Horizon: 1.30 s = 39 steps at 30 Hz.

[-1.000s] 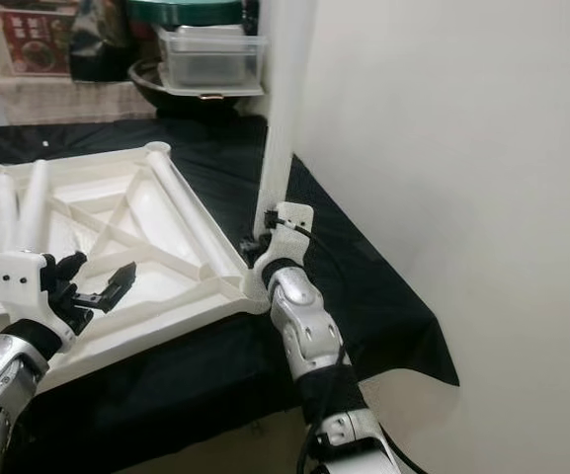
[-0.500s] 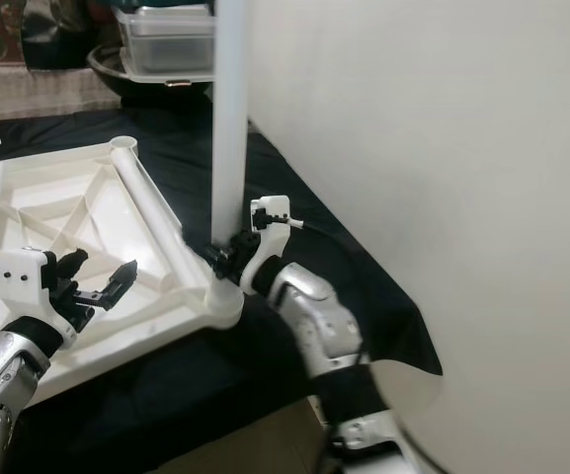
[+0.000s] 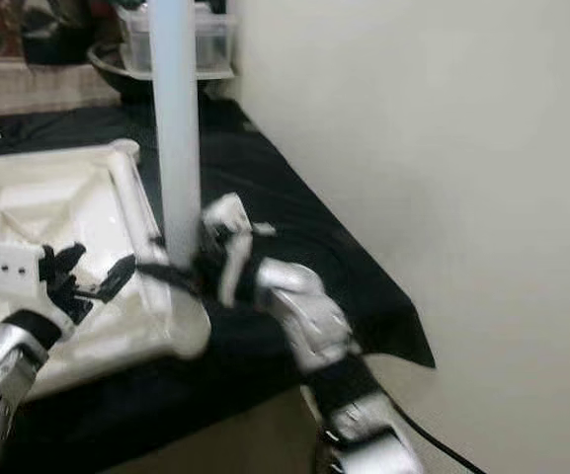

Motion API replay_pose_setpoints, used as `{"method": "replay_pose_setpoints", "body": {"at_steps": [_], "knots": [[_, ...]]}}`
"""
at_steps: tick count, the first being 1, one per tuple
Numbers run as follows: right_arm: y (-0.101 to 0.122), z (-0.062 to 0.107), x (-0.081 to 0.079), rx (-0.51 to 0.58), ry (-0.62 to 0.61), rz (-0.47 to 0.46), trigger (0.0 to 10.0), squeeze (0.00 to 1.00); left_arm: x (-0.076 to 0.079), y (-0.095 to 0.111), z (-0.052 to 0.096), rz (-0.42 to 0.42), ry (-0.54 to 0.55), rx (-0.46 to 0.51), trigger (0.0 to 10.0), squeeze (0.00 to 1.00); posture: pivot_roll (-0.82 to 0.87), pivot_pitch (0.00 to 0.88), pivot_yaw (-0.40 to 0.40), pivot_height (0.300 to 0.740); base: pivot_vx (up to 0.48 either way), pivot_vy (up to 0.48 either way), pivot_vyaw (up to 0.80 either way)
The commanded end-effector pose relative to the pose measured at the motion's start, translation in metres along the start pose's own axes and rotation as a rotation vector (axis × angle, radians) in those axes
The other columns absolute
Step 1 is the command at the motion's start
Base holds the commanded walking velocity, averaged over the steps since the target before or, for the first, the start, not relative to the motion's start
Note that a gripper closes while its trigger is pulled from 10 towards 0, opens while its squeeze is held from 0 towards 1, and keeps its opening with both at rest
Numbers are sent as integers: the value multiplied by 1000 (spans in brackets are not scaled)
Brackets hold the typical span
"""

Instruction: Building children table

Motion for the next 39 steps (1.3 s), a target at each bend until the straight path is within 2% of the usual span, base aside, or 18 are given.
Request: {"method": "replay_pose_setpoints", "body": {"at_steps": [1,2,4,7,8,10,11,12,13,14,15,21,29,31,34,37,38,39], "knots": [[-41,13,25,-148,-154,-52,0,0,-2,-3,2,7,7,-9,10000,0,161,0,-127,714,0,0,0],[-49,24,61,-175,-430,-86,0,0,-2,-3,2,7,8,-8,10000,0,162,0,-129,714,0,0,0],[-57,43,84,-205,-624,-89,0,0,-2,-3,2,7,8,-8,10000,0,163,0,-129,714,0,0,0],[-65,56,84,-240,-706,-96,0,0,-2,-3,2,7,9,-7,10000,0,159,0,-124,714,0,0,0],[-62,48,69,-208,-631,-121,10000,0,-2,-2,2,8,8,-7,10000,0,159,0,-124,714,0,0,0],[-58,42,58,-179,-570,-141,10000,0,-2,-2,2,9,7,-8,10000,0,154,0,-119,714,0,0,0],[-48,36,49,-129,-501,-134,10000,212,-2,-2,2,10,6,-8,10000,0,154,0,-119,714,0,0,0],[-48,36,49,-129,-501,-134,10000,212,-2,-2,2,10,6,-8,10000,0,154,0,-119,714,0,0,0],[-21,19,18,-2,-234,-188,10000,1000,-1,-2,1,12,2,-8,10000,0,152,0,-119,714,0,0,0],[-21,19,18,-2,-234,-188,10000,1000,-1,-2,1,12,2,-8,10000,0,152,0,-119,714,0,0,0],[3,16,-9,86,33,-182,10000,0,-1,-2,0,13,1,-8,10000,0,151,0,-120,714,0,0,0],[9,40,-54,57,465,-83,10000,0,-1,-1,0,16,1,-2,10000,0,150,0,-126,714,0,0,0],[-14,44,-64,-45,538,-12,8627,0,0,-1,-1,19,4,3,10000,0,158,0,-136,714,0,0,0],[-28,30,-52,-96,420,-16,0,0,1,-1,-1,20,4,4,10000,0,162,0,-136,714,0,0,0],[-42,14,-23,-162,177,-14,0,0,1,-1,0,21,3,4,10000,0,159,0,-135,714,0,0,0],[-42,14,-23,-162,177,-14,0,0,1,-1,0,21,3,4,10000,0,159,0,-135,714,0,0,0],[-50,11,19,-195,-129,-56,0,0,1,-1,-1,22,2,4,10000,0,157,0,-136,714,0,0,0],[-50,11,19,-195,-129,-56,0,0,1,-1,-1,22,2,4,10000,0,157,0,-136,714,0,0,0]]}}
Point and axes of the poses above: a point about 5 cm out from each wrist's last joint towards the gripper, its own z axis pointing back from the gripper into the wrist, its own y axis along the axis of the wrist's last joint, x = y × z, the point moved 6 cm from there along -z, pointing out of the wrist towards the gripper, and after that the axes turned 6 degrees about z, right-handed, at the moved point
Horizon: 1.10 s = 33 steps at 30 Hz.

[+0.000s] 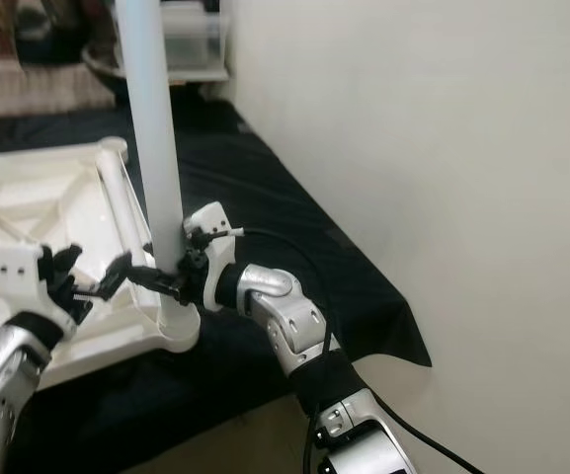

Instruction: Building children table

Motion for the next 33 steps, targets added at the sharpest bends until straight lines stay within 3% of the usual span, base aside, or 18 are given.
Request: {"method": "replay_pose_setpoints", "body": {"at_steps": [1,2,3,6,7,13,14,17,18,19,21,22,26,29,30,31,32,33], "knots": [[-37,21,58,-137,-396,-47,0,0,2,-3,0,11,-4,-6,10000,0,158,0,-139,714,0,0,0],[-37,21,58,-137,-396,-47,0,0,2,-3,0,11,-4,-6,10000,0,158,0,-139,714,0,0,0],[-45,37,80,-155,-586,-47,0,0,2,-3,0,13,-4,-4,10000,0,157,0,-141,714,0,0,0],[-48,45,82,-157,-648,-54,0,0,2,-2,0,15,-4,-2,10000,0,156,0,-140,714,0,0,0],[-47,43,73,-148,-622,-63,10000,0,2,-2,1,16,-3,0,10000,0,150,0,-136,714,0,0,0],[-24,28,54,-36,-500,-72,10000,0,2,-2,0,19,-1,1,10000,0,147,0,-132,714,0,0,0],[-12,20,44,29,-409,-111,10000,1000,2,-2,0,20,-2,1,10000,0,147,0,-132,714,0,0,0],[-12,20,44,29,-409,-111,10000,1000,2,-2,0,20,-2,1,10000,0,147,0,-132,714,0,0,0],[2,13,25,88,-249,-157,10000,1000,2,-2,-1,21,-3,1,10000,0,147,0,-133,714,0,0,0],[22,18,-9,156,79,-111,10000,0,2,-2,-1,22,-4,2,10000,0,145,0,-133,714,0,0,0],[22,18,-9,156,79,-111,10000,0,2,-2,-1,22,-4,2,10000,0,145,0,-133,714,0,0,0],[32,43,-53,164,497,-39,10000,0,2,-2,-2,25,-6,3,10000,0,148,0,-135,714,0,0,0],[19,61,-73,90,692,40,10000,0,2,-2,-2,28,-7,5,10000,0,147,0,-135,714,0,0,0],[17,63,-76,85,711,51,10000,0,2,-2,-2,29,-7,5,10000,0,147,0,-135,714,0,0,0],[16,62,-78,86,714,48,6353,0,2,-2,-2,30,-7,5,10000,0,159,0,-140,714,0,0,0],[16,62,-78,86,714,48,6353,0,2,-2,-2,30,-7,5,10000,0,159,0,-140,714,0,0,0],[15,55,-75,96,664,45,627,0,2,-2,-2,31,-6,5,10000,0,162,0,-141,714,0,0,0],[10,35,-57,81,493,59,0,0,2,-2,-2,31,-5,4,10000,0,162,0,-141,714,0,0,0]]}}
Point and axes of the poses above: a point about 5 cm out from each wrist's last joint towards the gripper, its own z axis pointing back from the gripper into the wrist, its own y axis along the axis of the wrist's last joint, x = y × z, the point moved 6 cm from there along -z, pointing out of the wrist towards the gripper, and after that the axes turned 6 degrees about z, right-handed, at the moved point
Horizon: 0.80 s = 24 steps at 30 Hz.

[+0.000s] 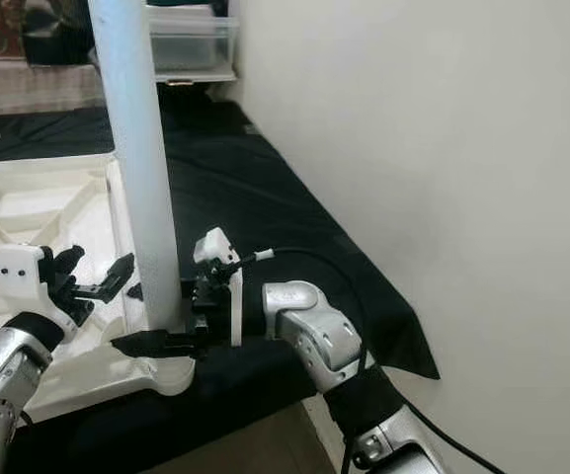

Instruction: Building children table

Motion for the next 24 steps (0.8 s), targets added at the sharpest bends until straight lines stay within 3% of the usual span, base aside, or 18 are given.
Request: {"method": "replay_pose_setpoints", "body": {"at_steps": [1,2,3,4,6,8,9,10,11,13,14,15,17,18,20,21,23,24], "knots": [[-10,-2,19,-35,-132,15,0,0,2,-4,-1,23,-3,-4,10000,0,162,0,-141,714,0,0,0],[-10,-2,19,-35,-132,15,0,0,2,-4,-1,23,-3,-4,10000,0,162,0,-141,714,0,0,0],[-16,-1,47,-61,-324,24,0,0,1,-4,0,24,-3,-5,10000,0,163,0,-137,714,0,0,0],[-16,-1,47,-61,-324,24,0,0,1,-4,0,24,-3,-5,10000,0,163,0,-137,714,0,0,0],[-29,50,120,-117,-961,-36,0,0,1,-5,1,25,-4,-8,10000,0,162,0,-135,714,0,0,0],[-29,50,120,-117,-961,-36,0,0,1,-5,1,25,-4,-8,10000,0,162,0,-135,714,0,0,0],[-36,79,133,-141,-1161,-64,0,0,1,-5,1,25,-5,-9,10000,0,161,0,-135,714,0,0,0],[-36,79,133,-141,-1161,-64,0,0,1,-5,1,25,-5,-9,10000,0,161,0,-135,714,0,0,0],[-39,99,137,-163,-1280,-65,0,0,1,-5,2,25,-5,-9,10000,0,161,0,-133,714,0,0,0],[-40,114,132,-190,-1362,-33,0,0,0,-5,2,25,-5,-11,10000,0,161,0,-131,714,0,0,0],[-45,104,127,-212,-1319,-45,10000,0,0,-5,2,25,-5,-12,10000,0,160,0,-129,714,0,0,0],[-45,104,127,-212,-1319,-45,10000,0,0,-5,2,25,-5,-12,10000,0,160,0,-129,714,0,0,0],[-46,71,114,-154,-1178,-93,10000,0,0,-5,2,24,-6,-12,10000,0,159,0,-127,714,0,0,0],[-46,71,114,-154,-1178,-93,10000,0,0,-5,2,24,-6,-12,10000,0,159,0,-127,714,0,0,0],[-38,48,108,-84,-1068,-103,10000,0,0,-5,1,24,-7,-14,10000,0,161,0,-127,714,0,0,0],[-27,34,103,-14,-969,-107,10000,1000,0,-5,1,24,-7,-14,10000,0,163,0,-129,714,0,0,0],[-18,25,99,34,-909,-109,10000,1000,0,-5,1,24,-8,-14,10000,0,163,0,-129,714,0,0,0],[-9,14,91,76,-796,-124,10000,925,0,-5,1,24,-8,-13,10000,0,163,0,-129,714,0,0,0]]}}
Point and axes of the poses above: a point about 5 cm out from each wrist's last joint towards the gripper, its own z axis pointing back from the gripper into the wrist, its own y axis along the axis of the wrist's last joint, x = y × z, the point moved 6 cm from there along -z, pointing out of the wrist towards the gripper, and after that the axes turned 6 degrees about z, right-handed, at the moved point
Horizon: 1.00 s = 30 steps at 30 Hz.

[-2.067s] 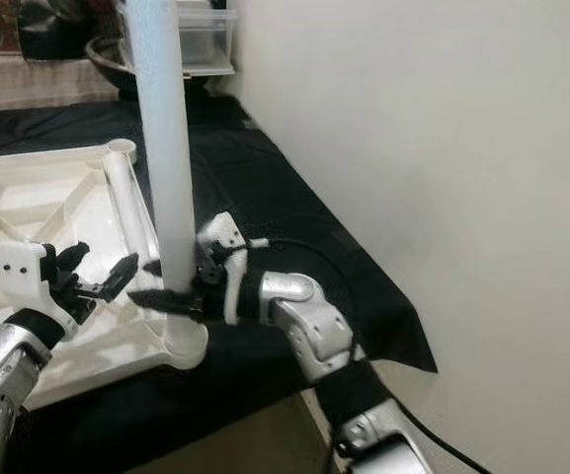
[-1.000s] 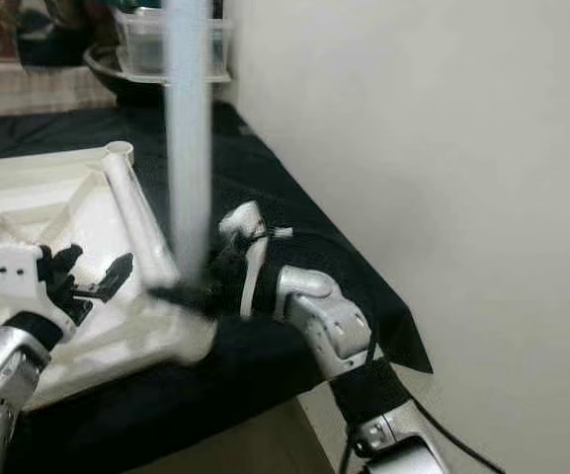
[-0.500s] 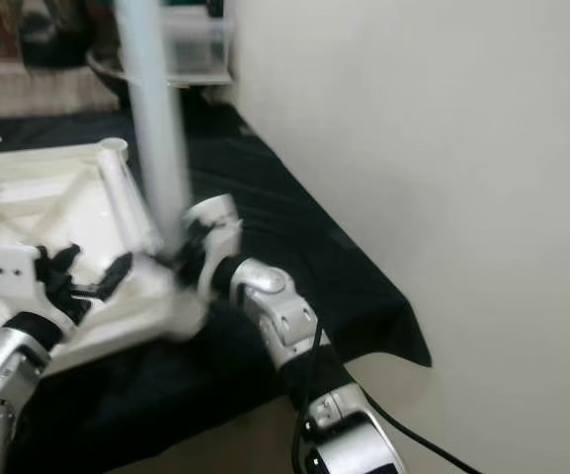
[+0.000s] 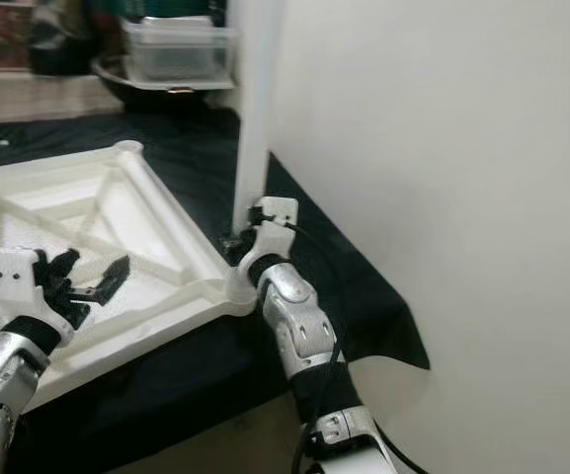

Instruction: Building children table

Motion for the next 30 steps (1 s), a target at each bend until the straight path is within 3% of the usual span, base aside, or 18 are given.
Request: {"method": "replay_pose_setpoints", "body": {"at_steps": [1,2,3,6,9,10,12,13,14,16,18,19,20,22,27,28,29,30], "knots": [[10,-1,-45,28,280,-36,10000,0,1,-4,0,15,-5,-12,10000,0,163,0,-129,714,0,0,0],[19,9,-62,49,449,-17,10000,0,1,-4,0,16,-5,-10,10000,0,159,0,-133,714,0,0,0],[19,9,-62,49,449,-17,10000,0,1,-4,0,16,-5,-10,10000,0,159,0,-133,714,0,0,0],[22,57,-97,3,891,58,10000,0,1,-3,-1,19,-4,-5,10000,0,158,0,-136,714,0,0,0],[13,64,-99,-36,949,107,10000,0,1,-3,-1,19,-4,-3,10000,0,158,0,-136,714,0,0,0],[9,61,-99,-47,933,117,8157,0,1,-3,-1,20,-3,-3,10000,0,161,0,-141,714,0,0,0],[9,61,-99,-47,933,117,8157,0,1,-3,-1,20,-3,-3,10000,0,161,0,-141,714,0,0,0],[6,51,-93,-32,857,132,0,0,1,-3,-1,21,-3,-2,10000,0,164,0,-143,714,0,0,0],[6,51,-93,-32,857,132,0,0,1,-3,-1,21,-3,-2,10000,0,164,0,-143,714,0,0,0],[-4,15,-66,-51,545,117,0,0,1,-3,-1,21,-1,-2,10000,0,167,0,-143,714,0,0,0],[-7,4,-53,-66,417,102,0,0,1,-3,-1,21,-1,-2,10000,0,166,0,-142,714,0,0,0],[-14,-7,-13,-107,116,92,0,0,1,-3,-1,21,-1,-3,10000,0,166,0,-140,714,0,0,0],[-14,-7,-13,-107,116,92,0,0,1,-3,-1,21,-1,-3,10000,0,166,0,-140,714,0,0,0],[-20,5,56,-148,-353,119,0,0,1,-2,0,22,-2,-3,10000,0,163,0,-137,714,0,0,0],[-21,15,66,-152,-451,115,0,0,1,-2,0,22,-4,-5,10000,0,161,0,-131,714,0,0,0],[-23,14,58,-156,-418,107,10000,0,0,-2,0,22,-5,-6,10000,0,161,0,-131,714,0,0,0],[-23,14,58,-156,-418,107,10000,0,0,-2,0,22,-5,-6,10000,0,161,0,-131,714,0,0,0],[-20,3,23,-119,-230,43,10000,0,0,-3,-1,23,-8,-8,10000,0,154,0,-126,714,0,0,0]]}}
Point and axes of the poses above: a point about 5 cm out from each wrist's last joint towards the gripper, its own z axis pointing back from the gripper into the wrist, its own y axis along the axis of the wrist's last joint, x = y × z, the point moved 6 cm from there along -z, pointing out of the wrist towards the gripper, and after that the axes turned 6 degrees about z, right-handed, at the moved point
